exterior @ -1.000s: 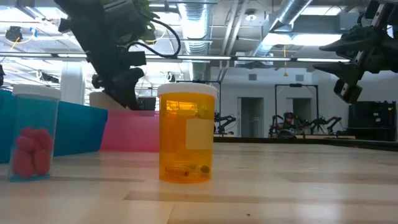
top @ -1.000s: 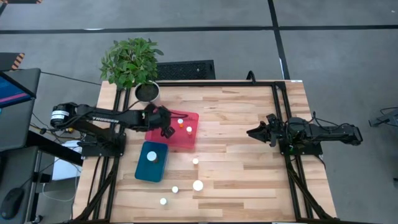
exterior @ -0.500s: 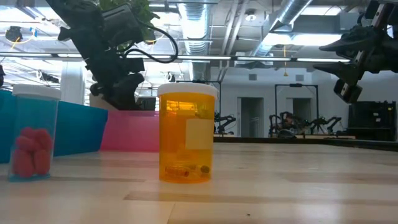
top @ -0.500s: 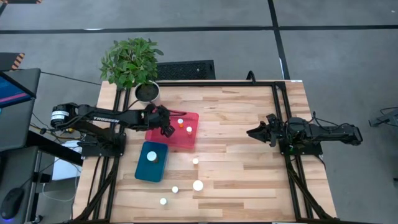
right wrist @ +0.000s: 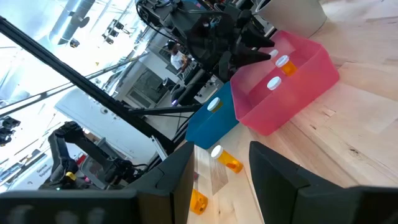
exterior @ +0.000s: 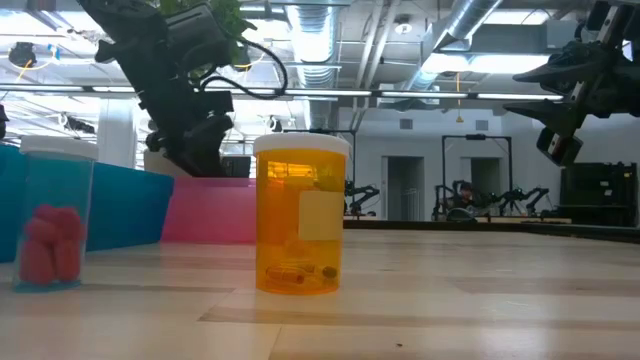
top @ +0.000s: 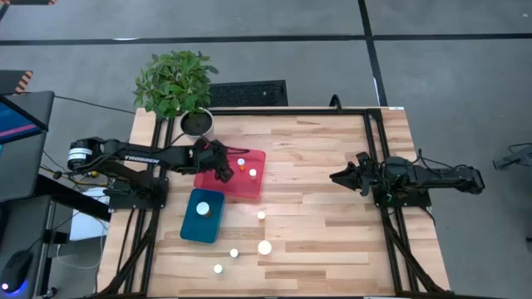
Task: Pick and place medicine bottles into bin by pill shape (circle, oval)
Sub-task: Put the blue tablet bottle into the red bin
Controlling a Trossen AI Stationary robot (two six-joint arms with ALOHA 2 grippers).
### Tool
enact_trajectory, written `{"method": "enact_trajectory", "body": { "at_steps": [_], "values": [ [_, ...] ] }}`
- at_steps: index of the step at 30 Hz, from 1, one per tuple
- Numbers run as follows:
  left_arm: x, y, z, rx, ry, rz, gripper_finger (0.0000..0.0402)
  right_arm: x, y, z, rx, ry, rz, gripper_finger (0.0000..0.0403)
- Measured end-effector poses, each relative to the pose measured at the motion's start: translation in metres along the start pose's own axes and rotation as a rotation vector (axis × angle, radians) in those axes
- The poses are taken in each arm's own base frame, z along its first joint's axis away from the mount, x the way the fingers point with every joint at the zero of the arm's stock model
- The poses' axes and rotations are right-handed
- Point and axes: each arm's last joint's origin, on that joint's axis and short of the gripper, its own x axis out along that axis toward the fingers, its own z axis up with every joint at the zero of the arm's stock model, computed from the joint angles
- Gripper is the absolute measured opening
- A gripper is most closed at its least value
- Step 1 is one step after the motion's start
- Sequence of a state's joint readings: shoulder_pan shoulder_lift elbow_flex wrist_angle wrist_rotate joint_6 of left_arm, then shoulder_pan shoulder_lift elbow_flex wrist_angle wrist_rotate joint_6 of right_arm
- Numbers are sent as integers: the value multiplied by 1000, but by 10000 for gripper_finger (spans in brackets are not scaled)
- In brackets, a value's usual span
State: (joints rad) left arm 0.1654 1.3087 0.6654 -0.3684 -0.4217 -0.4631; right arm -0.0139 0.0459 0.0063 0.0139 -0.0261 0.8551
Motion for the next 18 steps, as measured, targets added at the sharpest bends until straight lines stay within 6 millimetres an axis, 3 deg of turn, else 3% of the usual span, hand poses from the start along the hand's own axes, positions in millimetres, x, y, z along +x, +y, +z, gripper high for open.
{"method": "enact_trajectory", "body": {
  "at_steps": [9,18],
  "values": [
    [-13,-6,16,20,20,-49,278,0,0,0,1,0,1,165],
    [-70,-34,42,90,-31,-214,280,0,0,0,1,-3,5,164]
  ]
}}
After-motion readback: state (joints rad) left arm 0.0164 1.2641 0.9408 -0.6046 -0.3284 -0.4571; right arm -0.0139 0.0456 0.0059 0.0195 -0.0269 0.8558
